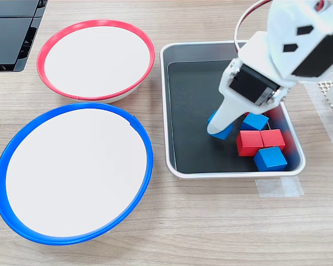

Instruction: Move six blocks from tray to matching dishes

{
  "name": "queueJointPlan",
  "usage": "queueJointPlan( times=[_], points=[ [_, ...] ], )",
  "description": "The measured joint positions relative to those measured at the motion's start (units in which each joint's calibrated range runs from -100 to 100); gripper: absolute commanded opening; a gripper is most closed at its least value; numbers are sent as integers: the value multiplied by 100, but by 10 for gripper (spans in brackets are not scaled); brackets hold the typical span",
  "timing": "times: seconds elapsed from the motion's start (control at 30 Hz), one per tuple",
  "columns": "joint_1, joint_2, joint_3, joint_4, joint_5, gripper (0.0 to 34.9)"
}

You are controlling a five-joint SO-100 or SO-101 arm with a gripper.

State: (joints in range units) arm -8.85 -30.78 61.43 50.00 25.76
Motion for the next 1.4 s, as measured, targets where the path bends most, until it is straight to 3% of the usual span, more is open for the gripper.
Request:
queueJointPlan(
  times=[0.17, 0.37, 0.47, 0.53, 0.57, 0.6, 0.77, 0.87, 1.03, 1.07, 1.2, 1.3, 1.4],
  points=[
    [142, 665, -2387, 343, -562, 2],
    [-204, 2532, -4819, -122, -1118, 8],
    [-372, 3419, -5336, -416, -1128, 50],
    [-522, 4007, -5390, -808, -1035, 131],
    [-628, 4211, -5390, -1011, -972, 154],
    [-681, 4254, -5390, -1093, -904, 156],
    [-637, 4058, -5191, -620, -694, 94],
    [-478, 3521, -4882, 212, -464, 4],
    [292, 2234, -3857, 1778, 327, 4],
    [496, 1944, -3566, 1990, 527, 16],
    [938, 980, -2269, 2080, 1187, 122],
    [850, 605, -1525, 1860, 1319, 138],
    [398, 435, -1207, 1656, 1299, 142]
  ],
)
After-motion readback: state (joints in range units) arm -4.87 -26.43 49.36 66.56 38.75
